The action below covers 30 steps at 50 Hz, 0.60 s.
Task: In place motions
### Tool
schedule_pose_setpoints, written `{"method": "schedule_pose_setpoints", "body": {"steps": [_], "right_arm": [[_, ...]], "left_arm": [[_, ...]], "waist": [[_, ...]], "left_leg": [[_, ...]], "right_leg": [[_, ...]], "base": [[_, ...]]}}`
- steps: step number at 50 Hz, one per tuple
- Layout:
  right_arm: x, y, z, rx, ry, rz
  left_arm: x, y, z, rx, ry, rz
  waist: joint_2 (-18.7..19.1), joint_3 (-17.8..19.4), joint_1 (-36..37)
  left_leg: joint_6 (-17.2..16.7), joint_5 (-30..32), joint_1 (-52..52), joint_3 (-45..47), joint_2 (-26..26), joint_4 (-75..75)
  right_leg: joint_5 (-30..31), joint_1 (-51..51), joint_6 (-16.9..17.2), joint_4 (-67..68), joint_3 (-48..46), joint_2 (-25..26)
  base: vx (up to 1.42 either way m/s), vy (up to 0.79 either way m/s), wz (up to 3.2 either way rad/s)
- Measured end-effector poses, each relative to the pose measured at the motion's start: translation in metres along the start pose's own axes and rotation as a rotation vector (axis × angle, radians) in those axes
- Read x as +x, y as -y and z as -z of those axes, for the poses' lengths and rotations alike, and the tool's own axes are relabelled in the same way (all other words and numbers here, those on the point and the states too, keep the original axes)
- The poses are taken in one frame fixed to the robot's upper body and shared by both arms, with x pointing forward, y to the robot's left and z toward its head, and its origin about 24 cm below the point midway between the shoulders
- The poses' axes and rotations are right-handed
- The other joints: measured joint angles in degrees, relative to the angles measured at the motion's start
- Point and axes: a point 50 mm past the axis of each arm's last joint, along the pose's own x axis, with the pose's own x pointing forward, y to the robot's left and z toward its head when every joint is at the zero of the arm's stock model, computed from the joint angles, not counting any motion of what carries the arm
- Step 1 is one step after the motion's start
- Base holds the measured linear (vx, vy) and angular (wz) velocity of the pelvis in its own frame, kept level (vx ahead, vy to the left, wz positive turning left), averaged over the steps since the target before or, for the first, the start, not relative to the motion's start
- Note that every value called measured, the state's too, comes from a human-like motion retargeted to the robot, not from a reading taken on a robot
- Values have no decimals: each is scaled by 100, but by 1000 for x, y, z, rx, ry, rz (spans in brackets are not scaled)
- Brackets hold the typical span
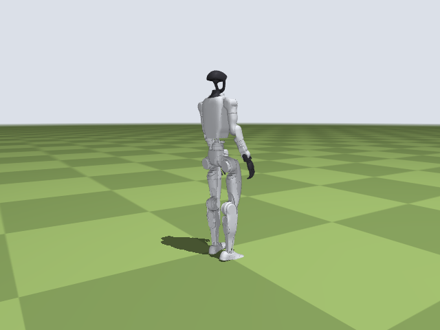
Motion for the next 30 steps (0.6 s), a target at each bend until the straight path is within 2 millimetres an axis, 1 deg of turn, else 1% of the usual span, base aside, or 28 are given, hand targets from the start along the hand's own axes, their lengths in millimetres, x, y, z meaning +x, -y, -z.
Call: {"method": "schedule_pose_setpoints", "body": {"steps": [2, 3, 5, 8, 11, 13, 15, 17, 18, 20, 21, 22, 23, 24, 25, 26, 27, 28, 30], "right_arm": [[0, -5, -1, -29, 13, -16], [0, -8, 4, -33, -1, -25], [-3, -14, 22, -24, -67, -46], [-15, -24, 66, 34, -243, -99], [-38, -37, 116, 141, -472, -161], [-58, -46, 145, 246, -637, -197], [-75, -52, 167, 362, -758, -223], [-83, -54, 176, 463, -820, -203], [-83, -54, 176, 506, -838, -170], [-71, -53, 160, 571, -810, -82], [-60, -52, 144, 582, -755, -50], [-49, -49, 126, 586, -692, -28], [-36, -45, 104, 575, -615, -27], [-25, -40, 78, 561, -537, -42], [-14, -34, 50, 544, -459, -64], [-5, -28, 15, 535, -362, -75], [2, -20, -22, 528, -257, -77], [7, -10, -62, 528, -132, -61], [4, 14, -140, 513, 120, -8]], "left_arm": [[0, -6, -1, -12, -2, -14], [-1, -9, -2, -14, -5, -23], [-2, -16, -2, -8, -18, -40], [-3, -24, -1, 10, -36, -67], [-7, -35, 11, 21, -62, -118], [-11, -40, 26, 11, -102, -175], [-17, -40, 51, -57, -168, -247], [-26, -30, 84, -200, -272, -324], [-32, -22, 102, -283, -334, -363], [-43, -1, 133, -439, -467, -417], [-50, 11, 148, -492, -532, -417], [-58, 23, 163, -533, -597, -407], [-68, 34, 179, -549, -659, -376], [-79, 47, 194, -541, -719, -321], [-91, 59, 209, -524, -779, -251], [-103, 70, 222, -489, -832, -165], [-116, 80, 234, -452, -884, -78], [-127, 89, 243, -405, -930, 4], [-151, 109, 260, -317, -1024, 165]], "waist": [[2, 48, -114], [20, 61, -211], [82, 57, -417], [186, 55, -618], [253, 95, -664], [269, 127, -707], [244, 167, -768], [148, 215, -763], [77, 256, -711], [-162, 439, -511], [-255, 567, -345], [-335, 680, -166], [-388, 759, 40], [-411, 793, 236], [-420, 803, 426], [-341, 904, 769], [-265, 1028, 1107], [-193, 1201, 1433], [-258, 1568, 1976]], "left_leg": [[-85, 21, -28, -24, 69, -21], [-131, 36, -51, -57, 117, -30], [-223, 62, -137, -145, 235, -27], [-351, 53, -259, -222, 393, 34], [-439, 0, -267, -209, 503, 97], [-470, -72, -269, -204, 550, 203], [-479, -243, -288, -74, 629, 451], [-377, -407, -437, 30, 695, 1009], [-276, -345, -580, 98, 729, 1438], [32, 150, -1022, 388, 967, 2743], [263, 513, -1411, 316, 1132, 3537], [510, 791, -1881, 138, 1200, 4360], [787, 899, -2511, -249, 1077, 5242], [905, 765, -3064, -357, 1250, 6106], [944, 509, -3578, -327, 1571, 6961], [946, 267, -3992, -332, 2099, 7738], [947, 46, -4402, -347, 2560, 8449], [947, -135, -4804, -382, 2888, 9026], [947, -241, -5483, -175, 3104, 9715]], "right_leg": [[-22, -44, -117, 47, 60, 93], [-35, -69, -159, 87, 104, 141], [-59, -143, -205, 169, 93, 212], [-75, -186, -285, 214, -115, 288], [-39, -141, -367, 196, -113, 382], [2, -74, -414, 139, -160, 408], [39, -11, -451, 94, -210, 386], [72, 38, -473, 96, -215, 284], [91, 65, -488, 109, -151, 220], [123, 127, -512, 171, 32, -6], [132, 173, -515, 208, 132, -96], [144, 203, -518, 246, 233, -173], [160, 196, -520, 285, 335, -224], [177, 173, -556, 318, 374, -220], [194, 142, -609, 348, 380, -189], [205, 198, -756, 388, 510, 0], [217, 262, -886, 430, 642, 155], [232, 345, -984, 476, 782, 239], [251, 521, -1058, 565, 1094, 78]], "base": [[-2, -30, 10], [-1, -28, 41], [-2, -23, 56], [2, -23, 42], [6, -24, 14], [5, -24, 20], [5, -20, 17], [3, -21, -9], [-2, -24, -36], [-9, -27, -54], [-15, -25, -58], [-16, -24, -59], [-13, -27, -54], [-9, -28, -44], [-2, -32, -84], [2, -33, -131], [1, -32, -179], [-4, -23, -170], [-6, -9, -147]]}}
